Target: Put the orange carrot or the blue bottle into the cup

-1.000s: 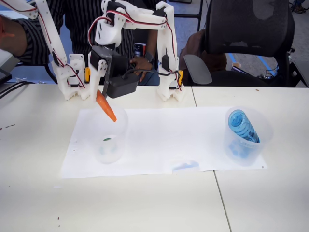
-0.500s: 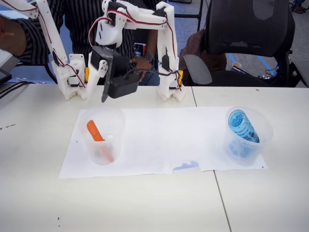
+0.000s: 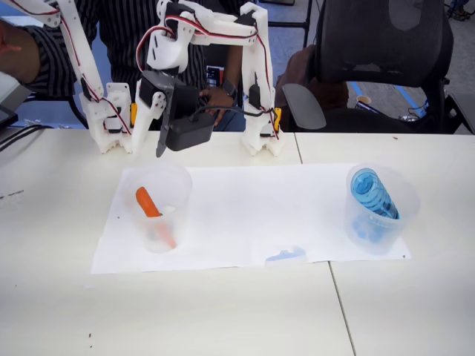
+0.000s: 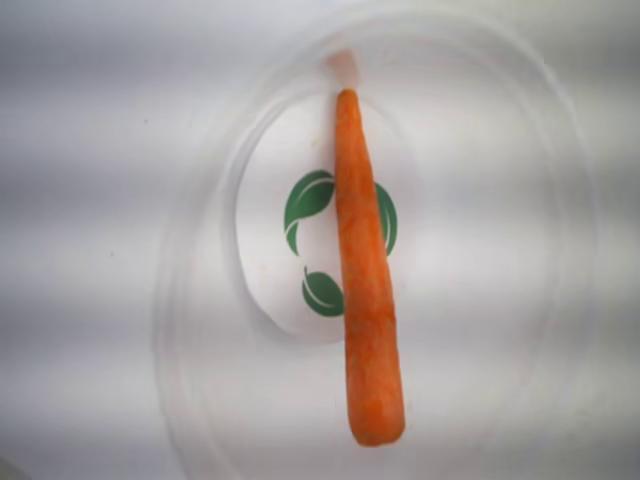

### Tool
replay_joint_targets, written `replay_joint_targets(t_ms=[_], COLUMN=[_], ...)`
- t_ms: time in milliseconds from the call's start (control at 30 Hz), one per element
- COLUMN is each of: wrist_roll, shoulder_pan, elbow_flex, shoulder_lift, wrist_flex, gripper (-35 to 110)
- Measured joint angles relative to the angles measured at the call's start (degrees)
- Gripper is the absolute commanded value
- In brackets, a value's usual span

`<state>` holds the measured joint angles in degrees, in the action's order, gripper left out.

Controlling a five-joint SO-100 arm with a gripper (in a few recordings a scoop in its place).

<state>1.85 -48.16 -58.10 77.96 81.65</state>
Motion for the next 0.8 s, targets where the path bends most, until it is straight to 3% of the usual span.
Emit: replay_joint_targets(t_ms=[500, 800], wrist_roll=[0.0, 0.3], shoulder_pan=[2.8, 9.9], elbow_flex=[0.0, 1.9], shoulder_lift=[3.3, 12.0], wrist_flex=[0.3, 10.5], gripper=[26, 26])
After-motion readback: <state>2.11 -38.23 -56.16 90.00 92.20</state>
